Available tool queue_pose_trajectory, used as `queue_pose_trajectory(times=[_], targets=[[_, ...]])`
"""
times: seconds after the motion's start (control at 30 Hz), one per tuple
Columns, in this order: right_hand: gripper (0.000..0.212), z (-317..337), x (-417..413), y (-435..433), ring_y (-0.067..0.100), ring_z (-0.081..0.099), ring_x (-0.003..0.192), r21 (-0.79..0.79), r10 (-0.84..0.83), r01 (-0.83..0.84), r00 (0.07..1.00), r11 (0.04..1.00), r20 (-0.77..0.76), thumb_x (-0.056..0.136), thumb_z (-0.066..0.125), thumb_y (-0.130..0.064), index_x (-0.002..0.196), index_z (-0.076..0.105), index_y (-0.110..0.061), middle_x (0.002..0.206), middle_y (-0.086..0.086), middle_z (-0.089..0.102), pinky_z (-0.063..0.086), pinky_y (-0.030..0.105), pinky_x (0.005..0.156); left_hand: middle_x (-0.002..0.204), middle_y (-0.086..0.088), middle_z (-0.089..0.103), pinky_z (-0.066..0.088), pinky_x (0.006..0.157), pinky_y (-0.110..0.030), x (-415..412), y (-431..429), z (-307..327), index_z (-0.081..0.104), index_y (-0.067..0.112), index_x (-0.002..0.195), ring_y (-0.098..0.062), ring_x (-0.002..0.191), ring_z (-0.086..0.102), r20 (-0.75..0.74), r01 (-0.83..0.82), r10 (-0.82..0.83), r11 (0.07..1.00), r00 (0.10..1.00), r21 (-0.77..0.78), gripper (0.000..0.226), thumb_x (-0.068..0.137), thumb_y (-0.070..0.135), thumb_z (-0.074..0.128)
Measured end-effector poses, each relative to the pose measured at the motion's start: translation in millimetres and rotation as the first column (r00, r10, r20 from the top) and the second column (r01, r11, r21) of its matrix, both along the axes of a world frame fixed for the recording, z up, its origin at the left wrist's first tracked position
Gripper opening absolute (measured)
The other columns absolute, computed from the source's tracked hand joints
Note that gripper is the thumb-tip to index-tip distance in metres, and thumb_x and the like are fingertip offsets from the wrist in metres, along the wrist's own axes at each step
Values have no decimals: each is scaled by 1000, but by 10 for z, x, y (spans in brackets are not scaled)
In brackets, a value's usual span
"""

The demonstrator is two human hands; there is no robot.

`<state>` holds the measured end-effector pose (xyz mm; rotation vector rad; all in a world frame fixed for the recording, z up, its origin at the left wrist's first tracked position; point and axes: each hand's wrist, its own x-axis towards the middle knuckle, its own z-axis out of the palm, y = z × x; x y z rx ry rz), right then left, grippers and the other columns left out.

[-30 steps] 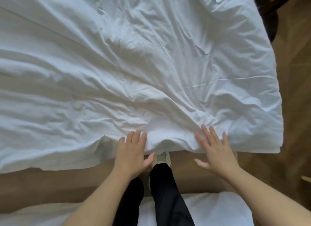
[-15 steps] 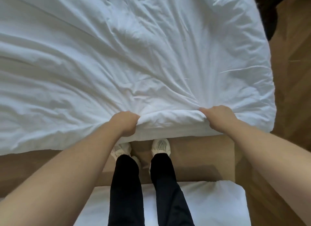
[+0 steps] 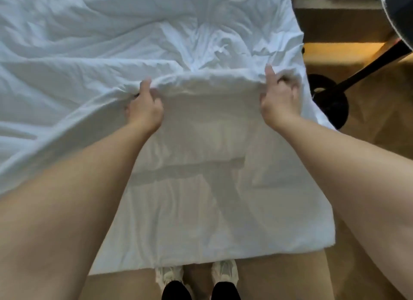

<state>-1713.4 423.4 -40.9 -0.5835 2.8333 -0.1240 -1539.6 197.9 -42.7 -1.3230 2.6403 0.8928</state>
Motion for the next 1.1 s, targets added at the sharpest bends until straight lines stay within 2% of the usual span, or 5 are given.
queue_pose_trajectory(times=[0.1,0.3,0.63,0.9,1.1], targets=[[85,-340,151,11,37,-5,149,284,302,-279,953,917,-39,93,50,-37,155,-9,-30,162,19,-5,0,65,114,162,-14,-2,10,117,-56,82,29,-358,-13,23,153,-37,148,3,257,379,-360,925,897,-28,93,93,41,55],[115,-1295,745,518,44,-12,146,503,276,-332,943,798,185,74,74,-49,152,-9,-35,160,17,-17,8,79,101,160,-11,-14,20,108,-66,713,481,-1332,-17,27,151,-37,147,-4,576,597,-493,802,652,10,113,79,51,68],[31,-1912,404,347,44,62,101,354,377,-353,926,866,-2,93,48,-7,124,55,-9,113,24,63,44,44,83,101,-26,64,38,65,-40,469,276,-1907,52,12,117,-47,89,61,390,579,-464,772,795,-263,35,85,-1,49],[36,-893,1088,994,27,59,118,543,477,-649,761,534,440,94,51,-21,130,55,-22,127,7,61,47,33,90,111,-14,62,40,71,-34,1285,1057,-1167,48,18,123,-35,101,61,520,793,-702,605,488,72,35,89,9,48],[34,-882,1992,1673,29,58,113,431,246,-707,639,561,729,92,56,-26,126,51,-23,122,7,60,46,34,85,106,-11,59,36,65,-33,2056,1529,-1027,43,14,117,-29,89,56,534,782,-773,549,342,295,35,85,-2,43]])
